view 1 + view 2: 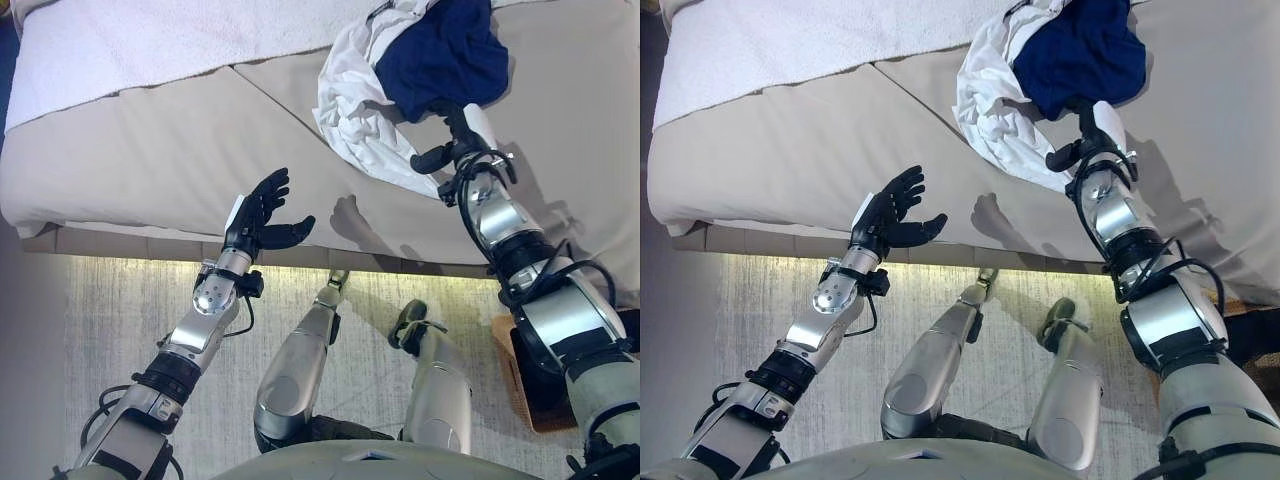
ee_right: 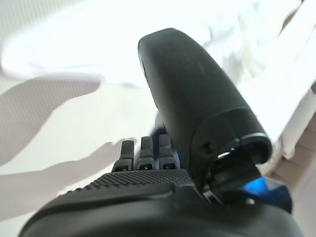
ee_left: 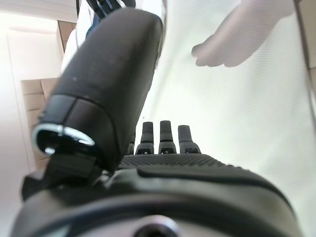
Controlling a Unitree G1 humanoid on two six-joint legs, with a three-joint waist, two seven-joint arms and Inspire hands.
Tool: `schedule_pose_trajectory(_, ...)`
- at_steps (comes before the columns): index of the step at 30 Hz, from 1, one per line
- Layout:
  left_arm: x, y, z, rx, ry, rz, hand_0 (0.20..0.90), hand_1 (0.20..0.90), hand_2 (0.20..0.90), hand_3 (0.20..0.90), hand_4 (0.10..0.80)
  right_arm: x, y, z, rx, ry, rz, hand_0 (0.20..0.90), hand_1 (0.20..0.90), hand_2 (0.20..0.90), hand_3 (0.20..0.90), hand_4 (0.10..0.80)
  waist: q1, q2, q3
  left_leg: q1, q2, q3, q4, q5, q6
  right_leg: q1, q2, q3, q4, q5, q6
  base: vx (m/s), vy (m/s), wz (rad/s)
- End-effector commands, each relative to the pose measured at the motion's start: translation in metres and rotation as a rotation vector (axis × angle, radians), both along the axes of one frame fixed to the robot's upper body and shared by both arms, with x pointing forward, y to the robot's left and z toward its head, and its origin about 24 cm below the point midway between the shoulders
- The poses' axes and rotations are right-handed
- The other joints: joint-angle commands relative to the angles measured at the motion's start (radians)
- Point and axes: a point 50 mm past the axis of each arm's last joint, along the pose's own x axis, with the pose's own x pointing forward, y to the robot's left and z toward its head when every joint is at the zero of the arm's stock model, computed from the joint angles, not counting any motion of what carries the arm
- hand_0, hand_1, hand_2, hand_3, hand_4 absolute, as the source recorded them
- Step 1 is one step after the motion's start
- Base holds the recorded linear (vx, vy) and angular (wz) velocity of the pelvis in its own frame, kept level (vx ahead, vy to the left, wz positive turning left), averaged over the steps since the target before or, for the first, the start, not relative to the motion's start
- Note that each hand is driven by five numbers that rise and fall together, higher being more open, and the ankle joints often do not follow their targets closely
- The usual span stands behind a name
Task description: Pick up the clothes from the bed and place them into the basket
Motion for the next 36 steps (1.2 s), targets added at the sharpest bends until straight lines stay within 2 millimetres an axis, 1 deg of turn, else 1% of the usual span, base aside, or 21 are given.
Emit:
schedule_pose_trajectory(1, 0.0, 0.005, 0.047, -0.015, -0.26, 0.002, 0.9, 0.9, 0.9, 0.9, 0.8, 0.007, 0.018, 0.068, -0.167, -0.27, 0.041, 0.9, 0.9, 0.9, 0.9, 0.8, 0.036, -0.038, -0.018, -0.008, -0.036, 0.095, 0.205, -0.203, 0.054, 0.056, 0.034, 0.053, -0.111, 0.115, 0.02, -0.011, 0.036, 0.11)
schedule_pose_trajectory(3, -0.001, 0.006, 0.047, -0.013, -0.259, 0.004, 0.9, 0.9, 0.9, 0.9, 0.8, 0.006, 0.02, 0.072, -0.225, -0.297, 0.035, 0.9, 0.9, 0.9, 0.9, 0.8, 0.043, -0.039, -0.018, -0.014, -0.037, 0.092, 0.205, -0.201, 0.054, 0.052, 0.032, 0.051, -0.11, 0.117, 0.023, -0.006, 0.023, 0.07)
schedule_pose_trajectory(5, -0.001, 0.008, 0.047, -0.013, -0.256, 0.014, 0.9, 0.9, 0.9, 0.9, 0.8, 0.006, 0.027, 0.082, -0.311, -0.337, 0.045, 0.9, 0.9, 0.9, 0.9, 0.8, 0.055, -0.04, -0.018, -0.016, -0.038, 0.085, 0.197, -0.197, 0.057, 0.051, 0.03, 0.046, -0.114, 0.119, 0.029, 0.003, 0.019, 0.05)
schedule_pose_trajectory(7, -0.002, 0.009, 0.046, -0.019, -0.255, 0.026, 0.9, 0.9, 0.9, 0.9, 0.8, 0.005, 0.031, 0.086, -0.335, -0.356, 0.061, 0.9, 0.9, 0.9, 0.9, 0.8, 0.063, -0.041, -0.018, -0.014, -0.04, 0.08, 0.191, -0.193, 0.058, 0.054, 0.028, 0.041, -0.117, 0.122, 0.033, 0.016, 0.004, 0.09)
schedule_pose_trajectory(10, -0.002, 0.012, 0.046, -0.022, -0.254, 0.043, 0.9, 0.9, 0.9, 0.9, 0.8, 0.006, 0.043, 0.091, -0.32, -0.351, 0.096, 0.9, 0.9, 0.9, 0.9, 0.8, 0.077, -0.046, -0.018, -0.013, -0.043, 0.073, 0.176, -0.184, 0.06, 0.056, 0.028, 0.034, -0.13, 0.129, 0.04, 0.011, 0.002, 0.09)
schedule_pose_trajectory(12, -0.003, 0.012, 0.047, -0.02, -0.259, 0.049, 0.9, 0.9, 0.9, 0.9, 0.8, 0.006, 0.053, 0.092, -0.339, -0.353, 0.117, 0.9, 0.9, 0.9, 0.9, 0.8, 0.091, -0.051, -0.018, -0.011, -0.043, 0.068, 0.167, -0.179, 0.06, 0.063, 0.029, 0.024, -0.145, 0.133, 0.042, 0.015, 0.008, 0.1)
schedule_pose_trajectory(17, -0.003, 0.011, 0.051, -0.009, -0.274, 0.04, 0.9, 0.9, 0.9, 0.9, 0.8, 0.007, 0.062, 0.097, -0.347, -0.361, 0.123, 0.9, 0.9, 0.9, 0.9, 0.8, 0.107, -0.056, -0.018, -0.025, -0.044, 0.065, 0.175, -0.182, 0.062, 0.056, 0.021, 0.013, -0.135, 0.13, 0.045, 0.025, 0.013, 0.1)
schedule_pose_trajectory(20, -0.004, 0.01, 0.056, -0.009, -0.294, 0.038, 0.9, 0.9, 0.9, 0.9, 0.8, 0.008, 0.062, 0.098, -0.352, -0.36, 0.104, 0.9, 0.9, 0.9, 0.9, 0.8, 0.118, -0.056, -0.018, -0.042, -0.048, 0.056, 0.189, -0.187, 0.063, 0.042, 0.014, 0.005, -0.116, 0.124, 0.046, 0.078, -0.003, 0.06)
schedule_pose_trajectory(21, -0.005, 0.01, 0.055, -0.01, -0.29, 0.037, 0.9, 0.9, 0.9, 0.9, 0.8, 0.009, 0.062, 0.096, -0.347, -0.349, 0.098, 0.9, 0.9, 0.9, 0.9, 0.8, 0.124, -0.058, -0.018, -0.029, -0.051, 0.055, 0.199, -0.217, 0.061, 0.051, 0.012, 0.015, -0.097, 0.094, 0.054, 0.123, -0.021, 0.08)
schedule_pose_trajectory(23, -0.007, 0.01, 0.057, -0.017, -0.3, 0.035, 0.9, 0.9, 0.9, 0.9, 0.8, 0.011, 0.06, 0.099, -0.326, -0.345, 0.084, 0.9, 0.9, 0.9, 0.9, 0.8, 0.137, -0.055, -0.018, -0.046, -0.054, 0.052, 0.209, -0.219, 0.063, 0.036, 0.008, 0.008, -0.08, 0.088, 0.053, 0.095, -0.001, 0.09)
schedule_pose_trajectory(25, -0.009, 0.011, 0.058, -0.018, -0.303, 0.03, 0.9, 0.9, 0.9, 0.9, 0.8, 0.012, 0.056, 0.106, -0.328, -0.355, 0.07, 0.9, 0.9, 0.9, 0.9, 0.8, 0.149, -0.051, -0.018, -0.075, -0.059, 0.049, 0.224, -0.222, 0.065, 0.011, 0.004, 0.0, -0.059, 0.083, 0.051, 0.058, 0.012, 0.1)
schedule_pose_trajectory(28, -0.011, 0.01, 0.057, -0.018, -0.298, 0.028, 0.9, 0.9, 0.9, 0.9, 0.8, 0.013, 0.054, 0.11, -0.362, -0.351, 0.06, 0.9, 0.9, 0.9, 0.9, 0.8, 0.157, -0.05, -0.018, -0.109, -0.064, 0.048, 0.239, -0.223, 0.069, -0.026, 0.002, -0.003, -0.033, 0.081, 0.054, 0.036, 0.007, 0.12)
schedule_pose_trajectory(31, -0.012, 0.009, 0.057, -0.024, -0.301, 0.027, 0.9, 0.9, 0.9, 0.9, 0.8, 0.015, 0.05, 0.109, -0.394, -0.325, 0.042, 0.9, 0.9, 0.9, 0.9, 0.8, 0.163, -0.048, -0.018, -0.14, -0.065, 0.047, 0.248, -0.222, 0.074, -0.059, 0.001, -0.004, -0.015, 0.08, 0.056, 0.029, 0.02, 0.12)
schedule_pose_trajectory(36, -0.017, 0.007, 0.061, -0.041, -0.328, 0.016, 0.9, 0.9, 0.9, 0.9, 0.8, 0.018, 0.035, 0.101, -0.409, -0.265, -0.014, 0.9, 0.9, 0.9, 0.9, 0.8, 0.173, -0.041, -0.018, -0.202, -0.067, 0.049, 0.275, -0.228, 0.082, -0.115, 0.0, -0.01, 0.016, 0.072, 0.055, 0.02, 0.015, 0.07)
